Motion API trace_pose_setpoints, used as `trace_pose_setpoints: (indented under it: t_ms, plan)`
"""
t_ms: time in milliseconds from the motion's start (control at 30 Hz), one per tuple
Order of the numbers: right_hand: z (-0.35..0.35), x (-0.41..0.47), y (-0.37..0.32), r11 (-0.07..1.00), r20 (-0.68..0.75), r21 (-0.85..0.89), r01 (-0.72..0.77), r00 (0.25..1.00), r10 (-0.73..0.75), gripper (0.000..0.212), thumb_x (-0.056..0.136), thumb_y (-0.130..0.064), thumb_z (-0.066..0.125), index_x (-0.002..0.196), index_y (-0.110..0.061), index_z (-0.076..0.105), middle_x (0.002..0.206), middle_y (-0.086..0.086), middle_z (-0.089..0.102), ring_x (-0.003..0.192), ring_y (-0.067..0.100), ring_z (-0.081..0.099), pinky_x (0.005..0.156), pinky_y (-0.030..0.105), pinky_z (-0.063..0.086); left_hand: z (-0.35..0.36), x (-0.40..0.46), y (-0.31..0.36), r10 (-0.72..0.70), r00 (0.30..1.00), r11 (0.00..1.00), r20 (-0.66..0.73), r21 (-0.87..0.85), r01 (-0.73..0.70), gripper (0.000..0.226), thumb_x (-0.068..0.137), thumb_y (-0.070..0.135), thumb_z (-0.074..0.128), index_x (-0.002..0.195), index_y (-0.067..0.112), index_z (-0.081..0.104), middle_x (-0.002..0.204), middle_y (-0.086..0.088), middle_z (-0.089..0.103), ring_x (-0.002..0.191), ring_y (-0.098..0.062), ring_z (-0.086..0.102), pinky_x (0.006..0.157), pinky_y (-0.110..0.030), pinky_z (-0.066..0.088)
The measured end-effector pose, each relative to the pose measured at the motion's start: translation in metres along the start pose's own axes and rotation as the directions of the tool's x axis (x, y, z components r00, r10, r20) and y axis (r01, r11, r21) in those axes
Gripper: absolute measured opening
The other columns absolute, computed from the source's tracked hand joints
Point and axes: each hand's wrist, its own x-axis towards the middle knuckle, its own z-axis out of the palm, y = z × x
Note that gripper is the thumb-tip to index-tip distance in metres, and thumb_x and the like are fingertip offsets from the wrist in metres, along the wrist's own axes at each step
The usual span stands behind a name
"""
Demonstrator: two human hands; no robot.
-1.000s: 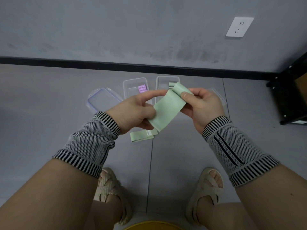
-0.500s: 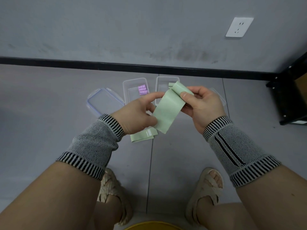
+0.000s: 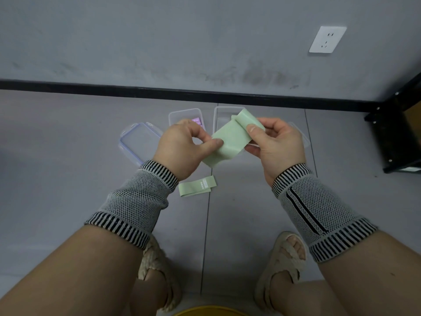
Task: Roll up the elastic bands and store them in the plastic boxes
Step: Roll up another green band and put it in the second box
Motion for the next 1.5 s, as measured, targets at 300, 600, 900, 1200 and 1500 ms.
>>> trace_pose_setpoints:
  t_ms: [300, 600, 900, 1200, 1500]
  plan:
    - [-0.013, 0.005, -0.007, 0.996, -0.175, -0.006, 0.085, 0.981, -0.085, 0.018, 0.081, -0.005, 0.07, 0.089, -0.017, 0.06, 0.089, -0.003, 0.06, 0.081, 0.017, 0.067, 0.067, 0.029, 0.057, -0.006, -0.004, -0.002, 0.113, 0.99, 0.986, 0.079, -0.129, -0.102, 0.02, 0.085, 0.02, 0.066, 0.071, 0.027, 0.055, 0.087, 0.013, 0.068, 0.079, 0.006, 0.06, 0.074, -0.014, 0.044]
    - [-0.006, -0.003, -0.011, 0.985, 0.08, 0.174, 0.018, 0.996, -0.033, 0.015, 0.086, 0.003, 0.062, 0.092, -0.01, 0.059, 0.101, 0.016, 0.063, 0.087, 0.024, 0.067, 0.076, 0.036, 0.058, 0.001, -0.001, -0.001, 0.147, 0.986, 0.978, -0.077, -0.14, -0.157, 0.033, 0.085, 0.021, 0.067, 0.115, 0.031, 0.057, 0.116, 0.009, 0.057, 0.104, -0.004, 0.054, 0.087, -0.032, 0.052]
    - [0.0, -0.007, -0.014, 0.965, 0.126, 0.256, -0.047, 0.992, 0.014, 0.011, 0.088, 0.003, 0.059, 0.093, -0.007, 0.057, 0.103, 0.018, 0.063, 0.083, 0.024, 0.07, 0.067, 0.038, 0.058, 0.006, -0.005, 0.005, 0.156, 0.988, 0.958, -0.01, -0.241, -0.154, 0.033, 0.083, 0.019, 0.063, 0.094, 0.05, 0.062, 0.095, 0.022, 0.067, 0.091, -0.001, 0.066, 0.087, -0.033, 0.055]
    - [-0.001, -0.006, -0.014, 0.975, 0.046, 0.222, 0.008, 0.999, -0.019, 0.014, 0.086, 0.004, 0.061, 0.091, -0.009, 0.059, 0.104, 0.02, 0.062, 0.084, 0.025, 0.069, 0.067, 0.034, 0.058, 0.003, -0.002, 0.003, 0.176, 0.983, 0.978, -0.05, -0.103, -0.18, 0.021, 0.083, 0.02, 0.068, 0.074, 0.036, 0.058, 0.096, 0.012, 0.058, 0.087, 0.006, 0.052, 0.074, -0.007, 0.036]
    - [-0.001, -0.006, -0.011, 0.991, -0.009, 0.071, 0.115, 0.993, -0.114, 0.02, 0.083, 0.003, 0.066, 0.087, -0.015, 0.059, 0.091, 0.002, 0.06, 0.077, 0.011, 0.069, 0.07, 0.03, 0.058, 0.0, 0.001, 0.003, 0.047, 0.99, 0.999, 0.133, -0.02, -0.045, 0.018, 0.091, 0.027, 0.055, 0.074, 0.029, 0.051, 0.062, 0.008, 0.053, 0.06, -0.008, 0.049, 0.063, -0.025, 0.042]
